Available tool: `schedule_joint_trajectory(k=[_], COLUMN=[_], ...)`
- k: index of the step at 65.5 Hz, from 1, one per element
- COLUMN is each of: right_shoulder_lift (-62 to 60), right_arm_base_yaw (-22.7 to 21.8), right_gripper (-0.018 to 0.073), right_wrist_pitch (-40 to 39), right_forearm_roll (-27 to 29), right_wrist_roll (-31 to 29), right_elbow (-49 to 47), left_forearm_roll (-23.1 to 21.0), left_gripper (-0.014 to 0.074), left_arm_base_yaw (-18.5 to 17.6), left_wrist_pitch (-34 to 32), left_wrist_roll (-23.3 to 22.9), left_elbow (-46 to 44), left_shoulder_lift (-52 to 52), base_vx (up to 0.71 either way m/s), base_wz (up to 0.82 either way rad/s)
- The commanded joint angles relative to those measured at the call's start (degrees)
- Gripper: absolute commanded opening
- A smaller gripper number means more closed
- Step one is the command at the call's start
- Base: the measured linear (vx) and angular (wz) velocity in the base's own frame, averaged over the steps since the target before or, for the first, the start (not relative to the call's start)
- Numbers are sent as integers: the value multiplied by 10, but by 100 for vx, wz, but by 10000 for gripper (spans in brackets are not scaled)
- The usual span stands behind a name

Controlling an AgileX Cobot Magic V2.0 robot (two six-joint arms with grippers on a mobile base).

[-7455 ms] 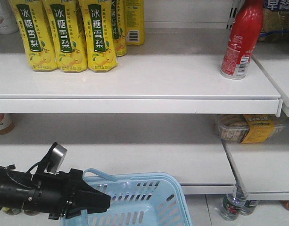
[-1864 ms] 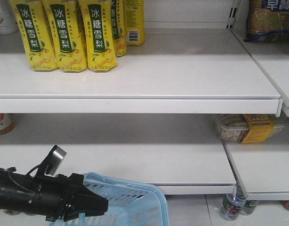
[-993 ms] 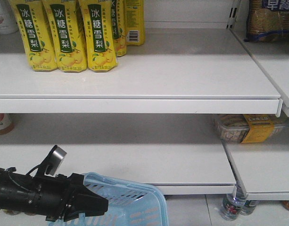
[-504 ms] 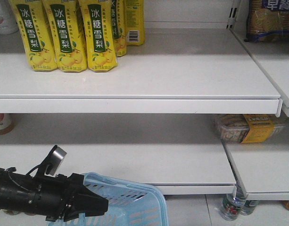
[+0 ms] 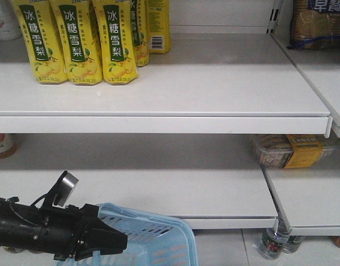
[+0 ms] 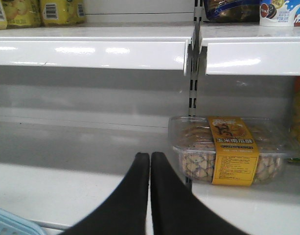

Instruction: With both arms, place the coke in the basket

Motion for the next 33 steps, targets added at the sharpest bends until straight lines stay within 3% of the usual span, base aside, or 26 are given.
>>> schedule_joint_trajectory(k=[1, 21, 33], right_shoulder_lift=[6, 6, 6], right_arm_base_yaw=[-3, -3, -3], right_gripper=[-10, -10, -10], right_wrist_pitch=[-46, -46, -46], right_forearm_roll=[-2, -2, -2], right_wrist_roll=[-1, -2, -2], right_elbow=[-16, -16, -16], left_forearm_roll=[-56, -56, -37], left_gripper=[-6, -6, -6], left_arm_base_yaw=[-1, -1, -2], left_wrist_pitch=[65, 59, 72], left_wrist_roll=[0, -1, -1], left_elbow=[-14, -14, -13], left_shoulder_lift=[-20, -23, -80], base_vx=[0, 0, 0], base_wz=[0, 0, 0])
